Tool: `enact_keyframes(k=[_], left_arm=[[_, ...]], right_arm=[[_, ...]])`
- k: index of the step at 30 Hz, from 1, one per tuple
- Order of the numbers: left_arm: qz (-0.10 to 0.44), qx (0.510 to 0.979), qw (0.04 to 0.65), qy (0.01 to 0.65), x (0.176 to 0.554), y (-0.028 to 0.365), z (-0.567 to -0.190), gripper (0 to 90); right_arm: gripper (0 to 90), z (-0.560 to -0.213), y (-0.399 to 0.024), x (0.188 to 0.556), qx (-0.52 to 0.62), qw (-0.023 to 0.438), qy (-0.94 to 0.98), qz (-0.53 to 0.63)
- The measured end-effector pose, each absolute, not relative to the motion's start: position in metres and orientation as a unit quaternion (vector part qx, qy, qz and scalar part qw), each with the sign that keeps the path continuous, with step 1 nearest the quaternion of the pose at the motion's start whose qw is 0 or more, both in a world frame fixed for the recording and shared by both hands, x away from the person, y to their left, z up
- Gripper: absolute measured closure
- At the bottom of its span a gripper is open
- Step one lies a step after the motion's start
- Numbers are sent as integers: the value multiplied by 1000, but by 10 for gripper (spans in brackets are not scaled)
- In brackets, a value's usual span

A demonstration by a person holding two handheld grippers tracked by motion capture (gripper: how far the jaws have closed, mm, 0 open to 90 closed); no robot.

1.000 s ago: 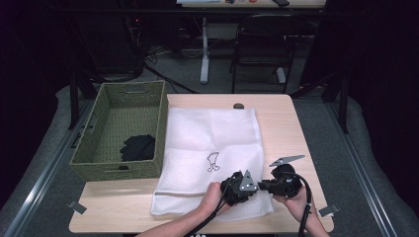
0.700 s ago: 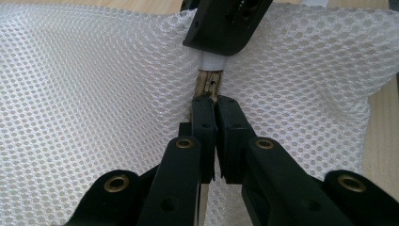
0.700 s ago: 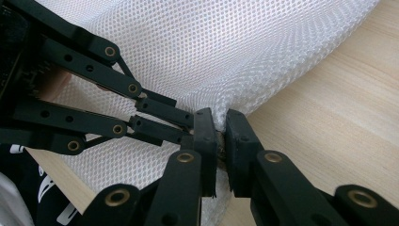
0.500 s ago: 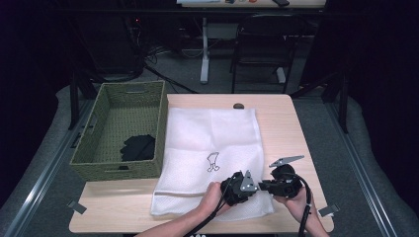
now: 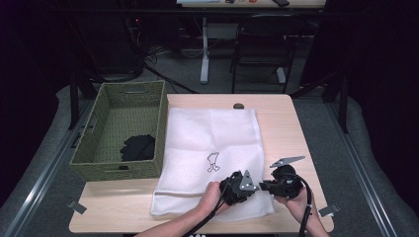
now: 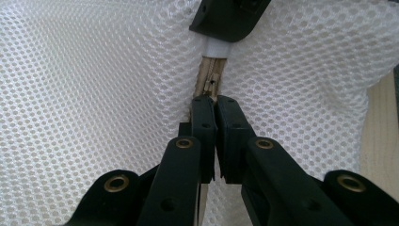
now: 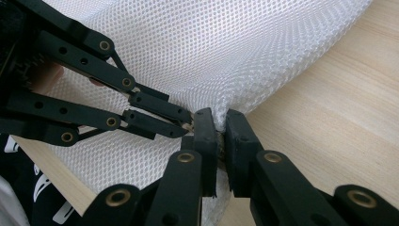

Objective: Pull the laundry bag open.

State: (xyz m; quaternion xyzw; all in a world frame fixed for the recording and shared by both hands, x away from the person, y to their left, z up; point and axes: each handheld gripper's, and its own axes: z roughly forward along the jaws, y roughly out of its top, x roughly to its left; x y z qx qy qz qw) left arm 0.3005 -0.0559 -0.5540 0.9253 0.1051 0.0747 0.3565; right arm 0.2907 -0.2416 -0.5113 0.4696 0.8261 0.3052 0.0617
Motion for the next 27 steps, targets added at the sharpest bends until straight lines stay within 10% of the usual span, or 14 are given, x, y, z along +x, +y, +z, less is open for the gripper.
enact_keyframes(k=[27], left_arm=[[64, 929, 343, 123, 303, -33, -558, 872]], right_arm=[[849, -511, -247, 291, 473, 65, 825, 303]])
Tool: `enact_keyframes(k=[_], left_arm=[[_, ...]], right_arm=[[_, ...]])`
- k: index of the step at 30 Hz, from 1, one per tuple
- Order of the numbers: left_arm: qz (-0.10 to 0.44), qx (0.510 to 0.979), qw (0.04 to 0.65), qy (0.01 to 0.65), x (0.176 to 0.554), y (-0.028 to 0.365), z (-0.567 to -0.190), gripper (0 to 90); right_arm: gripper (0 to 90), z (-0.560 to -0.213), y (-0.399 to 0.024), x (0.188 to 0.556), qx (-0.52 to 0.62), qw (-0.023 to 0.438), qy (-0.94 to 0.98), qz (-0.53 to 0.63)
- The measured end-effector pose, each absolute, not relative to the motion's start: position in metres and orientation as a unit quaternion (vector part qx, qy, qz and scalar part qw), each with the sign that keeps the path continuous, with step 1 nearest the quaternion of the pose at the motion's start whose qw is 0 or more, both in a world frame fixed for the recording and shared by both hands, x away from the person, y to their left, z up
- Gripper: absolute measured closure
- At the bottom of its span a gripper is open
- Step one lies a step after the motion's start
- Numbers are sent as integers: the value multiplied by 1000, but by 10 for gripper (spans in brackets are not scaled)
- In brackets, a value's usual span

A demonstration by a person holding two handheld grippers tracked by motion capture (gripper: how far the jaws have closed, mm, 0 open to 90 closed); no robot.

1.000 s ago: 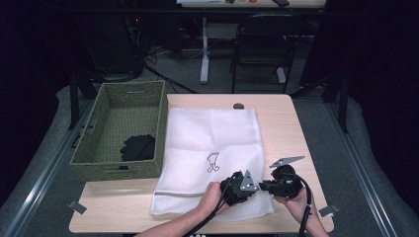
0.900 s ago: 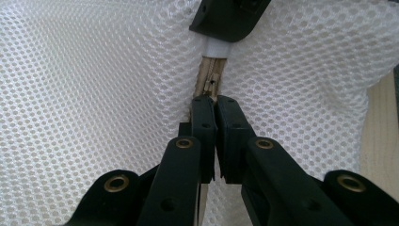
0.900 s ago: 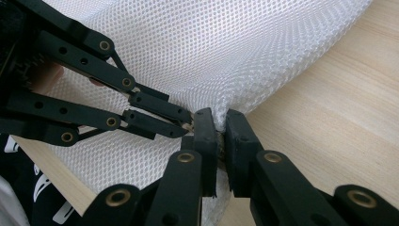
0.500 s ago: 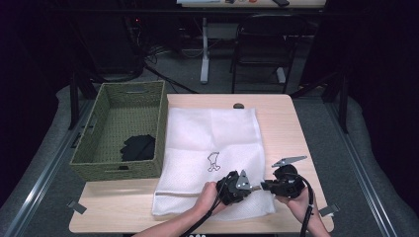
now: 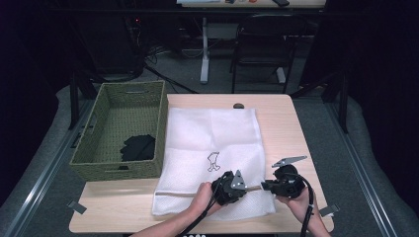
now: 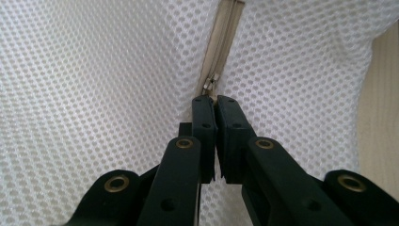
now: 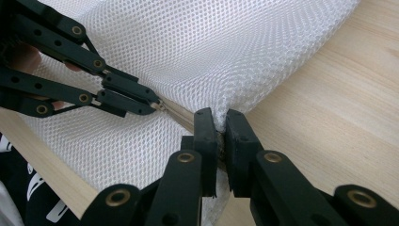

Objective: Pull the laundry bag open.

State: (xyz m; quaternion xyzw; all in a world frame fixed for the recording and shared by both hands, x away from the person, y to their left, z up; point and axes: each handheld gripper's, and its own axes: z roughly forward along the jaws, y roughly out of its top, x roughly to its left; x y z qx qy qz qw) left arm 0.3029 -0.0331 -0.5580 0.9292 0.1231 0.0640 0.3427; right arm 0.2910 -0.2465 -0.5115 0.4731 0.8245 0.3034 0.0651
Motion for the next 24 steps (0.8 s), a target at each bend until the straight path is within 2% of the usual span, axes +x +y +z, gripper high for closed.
enact_keyframes(k=[24], left_arm=[[64, 931, 336, 132, 303, -17, -556, 872]], right_arm=[[848, -513, -249, 292, 473, 70, 827, 294]])
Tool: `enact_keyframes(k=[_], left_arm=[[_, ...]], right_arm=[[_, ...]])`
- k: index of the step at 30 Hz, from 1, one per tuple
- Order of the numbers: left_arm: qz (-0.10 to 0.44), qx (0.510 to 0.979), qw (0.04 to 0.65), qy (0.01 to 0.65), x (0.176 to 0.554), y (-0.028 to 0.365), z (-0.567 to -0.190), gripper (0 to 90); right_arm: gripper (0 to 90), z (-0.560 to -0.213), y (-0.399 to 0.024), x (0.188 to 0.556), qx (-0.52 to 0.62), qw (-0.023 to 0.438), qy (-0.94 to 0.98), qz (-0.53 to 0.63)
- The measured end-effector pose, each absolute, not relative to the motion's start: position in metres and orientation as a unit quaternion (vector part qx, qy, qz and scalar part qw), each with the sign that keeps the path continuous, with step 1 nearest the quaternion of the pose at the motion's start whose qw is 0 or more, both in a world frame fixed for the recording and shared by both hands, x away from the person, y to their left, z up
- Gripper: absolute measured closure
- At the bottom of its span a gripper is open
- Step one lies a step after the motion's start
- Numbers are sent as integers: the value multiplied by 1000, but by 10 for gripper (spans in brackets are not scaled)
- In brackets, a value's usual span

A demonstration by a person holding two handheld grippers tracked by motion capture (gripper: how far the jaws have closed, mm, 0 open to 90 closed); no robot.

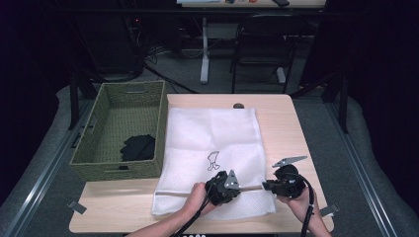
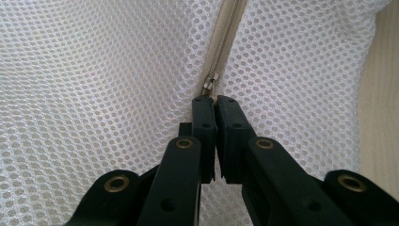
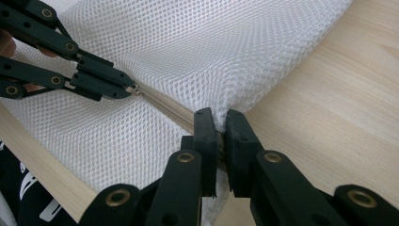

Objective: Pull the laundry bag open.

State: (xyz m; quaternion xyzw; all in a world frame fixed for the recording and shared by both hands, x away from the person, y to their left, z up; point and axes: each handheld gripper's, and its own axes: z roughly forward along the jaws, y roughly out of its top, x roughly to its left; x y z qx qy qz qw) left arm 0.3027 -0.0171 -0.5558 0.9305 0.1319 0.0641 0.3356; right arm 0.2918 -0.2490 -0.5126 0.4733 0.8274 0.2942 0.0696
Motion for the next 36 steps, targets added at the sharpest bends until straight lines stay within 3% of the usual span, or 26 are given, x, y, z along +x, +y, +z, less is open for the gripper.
enact_keyframes(k=[36], left_arm=[[54, 931, 325, 156, 305, 13, -554, 871]], right_arm=[[848, -514, -251, 292, 480, 84, 827, 282]])
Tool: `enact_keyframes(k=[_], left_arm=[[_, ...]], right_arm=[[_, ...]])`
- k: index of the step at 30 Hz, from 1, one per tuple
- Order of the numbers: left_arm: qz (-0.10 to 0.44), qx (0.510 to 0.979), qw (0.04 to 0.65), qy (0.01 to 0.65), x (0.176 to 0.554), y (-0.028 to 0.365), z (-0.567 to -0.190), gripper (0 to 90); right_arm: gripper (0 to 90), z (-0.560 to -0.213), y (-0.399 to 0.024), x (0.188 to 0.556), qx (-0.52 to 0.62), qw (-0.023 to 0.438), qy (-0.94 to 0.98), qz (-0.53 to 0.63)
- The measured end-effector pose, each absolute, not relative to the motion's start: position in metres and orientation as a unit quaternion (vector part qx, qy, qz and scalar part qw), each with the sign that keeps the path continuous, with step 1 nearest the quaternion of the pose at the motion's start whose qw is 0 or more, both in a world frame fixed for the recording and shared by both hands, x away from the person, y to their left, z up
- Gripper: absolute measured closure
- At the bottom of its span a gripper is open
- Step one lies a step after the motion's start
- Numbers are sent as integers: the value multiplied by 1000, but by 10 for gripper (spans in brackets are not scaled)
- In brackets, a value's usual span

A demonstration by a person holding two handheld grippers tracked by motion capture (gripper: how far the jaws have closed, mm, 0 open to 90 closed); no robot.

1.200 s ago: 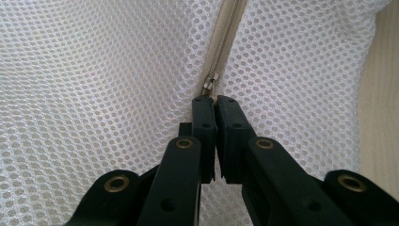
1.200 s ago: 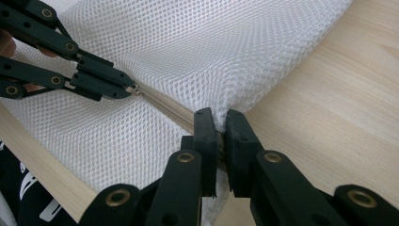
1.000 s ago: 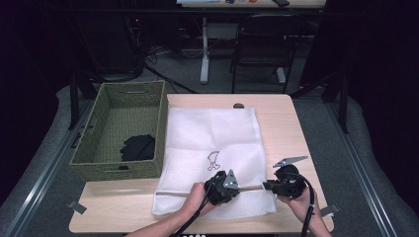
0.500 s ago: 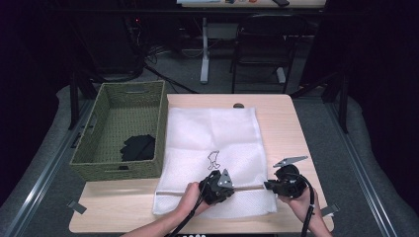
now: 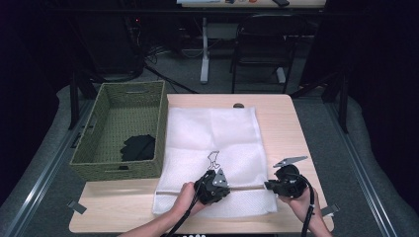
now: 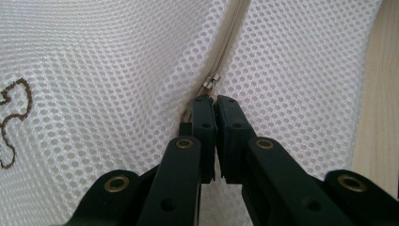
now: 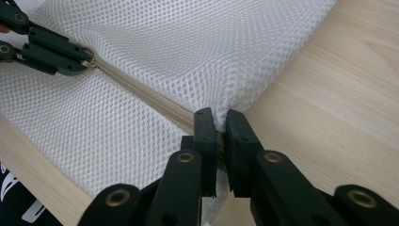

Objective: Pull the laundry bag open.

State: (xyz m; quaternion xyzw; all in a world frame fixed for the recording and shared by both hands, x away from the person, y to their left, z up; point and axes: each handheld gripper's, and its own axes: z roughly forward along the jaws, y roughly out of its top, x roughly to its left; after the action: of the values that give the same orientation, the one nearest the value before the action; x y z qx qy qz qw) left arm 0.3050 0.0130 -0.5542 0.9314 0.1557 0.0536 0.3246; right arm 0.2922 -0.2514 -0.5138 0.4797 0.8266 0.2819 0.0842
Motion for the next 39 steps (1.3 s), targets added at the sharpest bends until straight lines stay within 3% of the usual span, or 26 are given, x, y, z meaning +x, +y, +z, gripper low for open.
enact_keyframes(k=[39], left_arm=[[53, 932, 310, 180, 304, 58, -544, 870]], right_arm=[[848, -515, -253, 292, 480, 87, 828, 278]])
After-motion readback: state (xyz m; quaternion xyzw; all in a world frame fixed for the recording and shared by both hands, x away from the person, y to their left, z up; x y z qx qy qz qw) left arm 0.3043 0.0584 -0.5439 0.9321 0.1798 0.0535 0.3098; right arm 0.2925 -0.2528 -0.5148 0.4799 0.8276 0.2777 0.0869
